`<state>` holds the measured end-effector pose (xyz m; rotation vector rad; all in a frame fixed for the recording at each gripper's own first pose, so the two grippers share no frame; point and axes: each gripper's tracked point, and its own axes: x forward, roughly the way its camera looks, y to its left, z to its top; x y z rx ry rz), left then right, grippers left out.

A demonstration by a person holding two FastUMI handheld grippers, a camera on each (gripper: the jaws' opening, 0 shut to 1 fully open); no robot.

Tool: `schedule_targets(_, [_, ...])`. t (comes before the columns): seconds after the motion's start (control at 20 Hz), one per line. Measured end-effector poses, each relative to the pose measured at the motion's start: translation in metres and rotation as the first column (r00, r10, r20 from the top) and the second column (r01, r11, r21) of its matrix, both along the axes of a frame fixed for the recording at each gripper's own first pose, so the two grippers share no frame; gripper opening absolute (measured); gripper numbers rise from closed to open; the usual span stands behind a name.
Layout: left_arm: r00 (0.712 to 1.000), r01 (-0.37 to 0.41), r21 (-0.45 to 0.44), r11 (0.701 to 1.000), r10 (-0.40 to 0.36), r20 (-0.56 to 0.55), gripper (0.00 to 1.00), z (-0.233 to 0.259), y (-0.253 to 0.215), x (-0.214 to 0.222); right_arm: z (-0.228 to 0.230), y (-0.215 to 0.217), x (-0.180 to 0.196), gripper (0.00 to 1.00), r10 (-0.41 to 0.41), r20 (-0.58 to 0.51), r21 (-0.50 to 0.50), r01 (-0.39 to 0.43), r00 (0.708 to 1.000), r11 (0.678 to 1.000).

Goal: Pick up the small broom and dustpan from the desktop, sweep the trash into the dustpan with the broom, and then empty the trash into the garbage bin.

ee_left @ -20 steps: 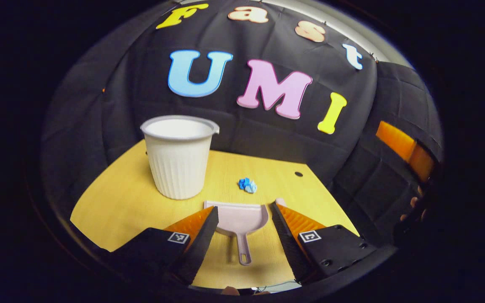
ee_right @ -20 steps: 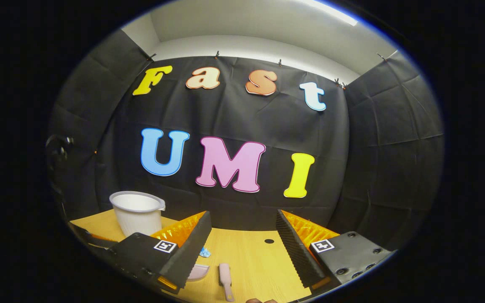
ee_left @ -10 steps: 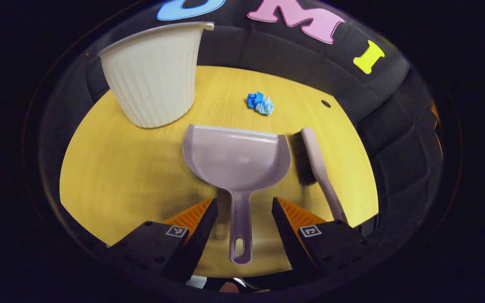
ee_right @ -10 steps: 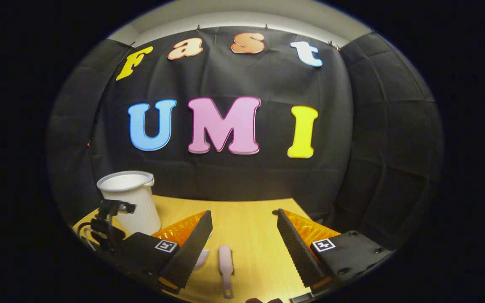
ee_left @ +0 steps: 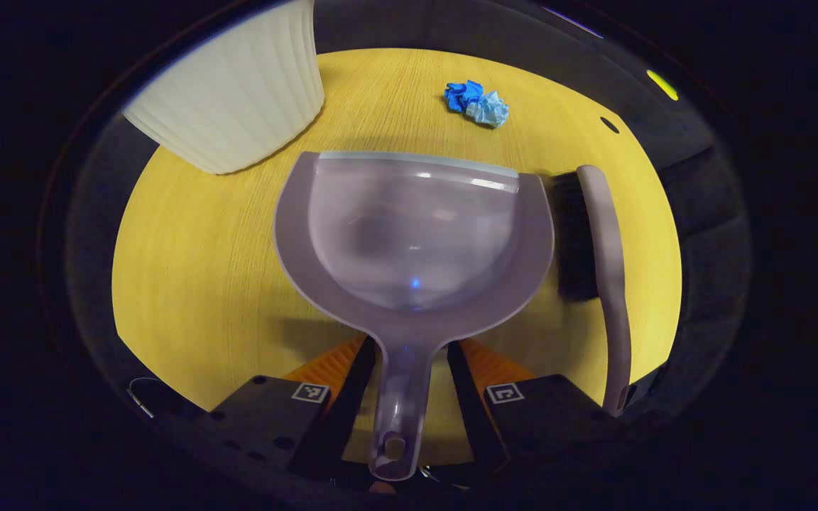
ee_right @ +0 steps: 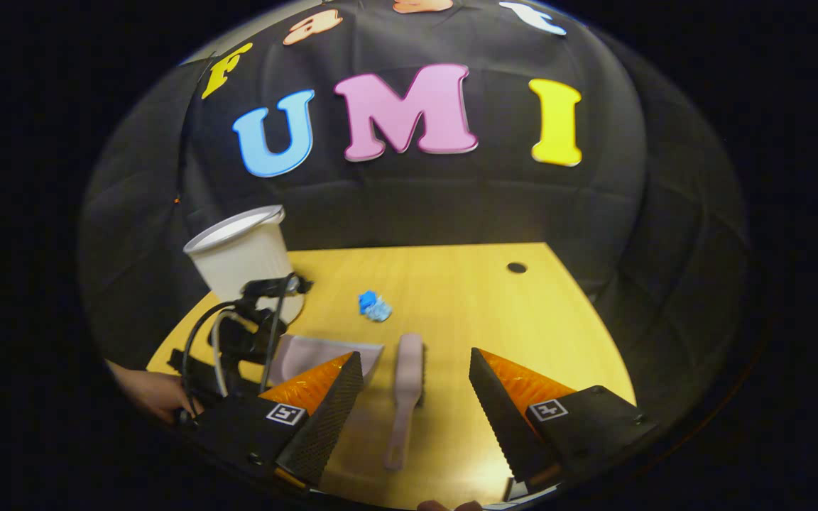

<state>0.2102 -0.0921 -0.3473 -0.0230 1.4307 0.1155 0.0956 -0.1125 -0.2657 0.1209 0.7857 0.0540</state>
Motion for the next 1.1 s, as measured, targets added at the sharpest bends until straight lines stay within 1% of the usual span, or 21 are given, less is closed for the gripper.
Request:
schedule_targets(0.05, [1.0, -0.014, 0.003, 1.0, 0.014, -0.013, 0.6, 0.0, 0.001, 0.002, -0.014, 0.001, -0.006, 0.9, -0.001, -0.066, 0.024, 0.003, 0.998, 1.0])
schedule_targets(0.1, [0.999, -0.026, 0.007, 1.0, 0.026, -0.023, 0.47, -0.003, 0.002, 0.005, -0.026, 0.0, -0.014, 0.98, -0.003, -0.141, 0.05, 0.01, 0.99, 0.999])
schedule_targets(0.15, [0.999, -0.024, 0.005, 1.0, 0.024, -0.031, 0.43, -0.006, 0.002, 0.005, -0.032, 0.001, -0.028, 0.98, -0.005, -0.208, 0.074, 0.02, 0.978, 0.997])
schedule_targets(0.2, [0.999, -0.017, -0.012, 1.0, 0.016, -0.034, 0.34, -0.012, 0.001, 0.007, -0.041, 0.003, -0.032, 0.99, -0.007, -0.257, 0.089, 0.031, 0.966, 0.996])
schedule_targets(0.25, [0.999, 0.002, -0.034, 0.999, -0.003, -0.041, 0.34, -0.006, -0.004, 0.007, -0.048, 0.004, -0.036, 0.99, -0.005, -0.288, 0.097, 0.034, 0.958, 0.995])
schedule_targets(0.3, [0.999, 0.011, -0.049, 0.999, -0.014, -0.047, 0.31, -0.006, -0.005, 0.009, -0.055, 0.006, -0.037, 0.99, 0.003, -0.31, 0.102, 0.03, 0.951, 0.994])
schedule_targets(0.4, [0.998, 0.031, -0.075, 0.997, -0.035, -0.05, 0.29, -0.007, -0.004, 0.008, -0.073, 0.005, -0.04, 0.99, 0.006, -0.372, 0.065, 0.019, 0.928, 0.998])
schedule_targets(0.55, [0.997, 0.05, -0.117, 0.992, -0.055, -0.046, 0.29, -0.007, -0.001, 0.004, -0.103, 0.01, -0.041, 0.99, -0.019, -0.471, 0.02, 0.031, 0.882, 0.999])
schedule_targets(0.7, [0.997, 0.065, -0.157, 0.985, -0.072, -0.036, 0.29, -0.011, -0.001, 0.006, -0.138, 0.002, -0.029, 0.99, -0.072, -0.555, -0.054, 0.051, 0.829, 0.997])
schedule_targets(0.75, [0.997, 0.065, -0.174, 0.983, -0.07, -0.027, 0.29, -0.012, -0.002, 0.006, -0.151, 0.004, -0.026, 0.99, -0.094, -0.583, -0.066, 0.069, 0.807, 0.995])
schedule_targets(0.85, [0.997, 0.068, -0.202, 0.977, -0.074, -0.021, 0.29, -0.01, -0.002, 0.002, -0.168, 0.005, -0.033, 0.99, -0.114, -0.664, -0.067, 0.094, 0.739, 0.993])
schedule_targets(0.9, [0.997, 0.074, -0.213, 0.974, -0.079, -0.019, 0.29, -0.01, -0.002, 0.001, -0.171, 0.003, -0.033, 0.99, -0.127, -0.69, -0.069, 0.11, 0.713, 0.992])
schedule_targets(0.95, [0.996, 0.08, -0.221, 0.972, -0.085, -0.015, 0.29, -0.01, -0.001, -0.001, -0.174, -0.001, -0.033, 0.99, -0.145, -0.698, -0.085, 0.119, 0.702, 0.989])
schedule_targets(1.0, [0.996, 0.084, -0.227, 0.97, -0.09, -0.014, 0.29, -0.01, 0.001, -0.003, -0.181, -0.006, -0.03, 0.94, -0.16, -0.697, -0.108, 0.118, 0.699, 0.987])
schedule_targets(1.05, [0.996, 0.087, -0.235, 0.968, -0.093, -0.014, 0.29, -0.01, 0.002, -0.005, -0.189, -0.009, -0.03, 0.83, -0.165, -0.697, -0.129, 0.105, 0.698, 0.986])
schedule_targets(1.1, [0.995, 0.09, -0.243, 0.966, -0.097, -0.017, 0.29, -0.009, 0.003, -0.006, -0.195, -0.011, -0.032, 0.84, -0.172, -0.703, -0.146, 0.096, 0.691, 0.985])
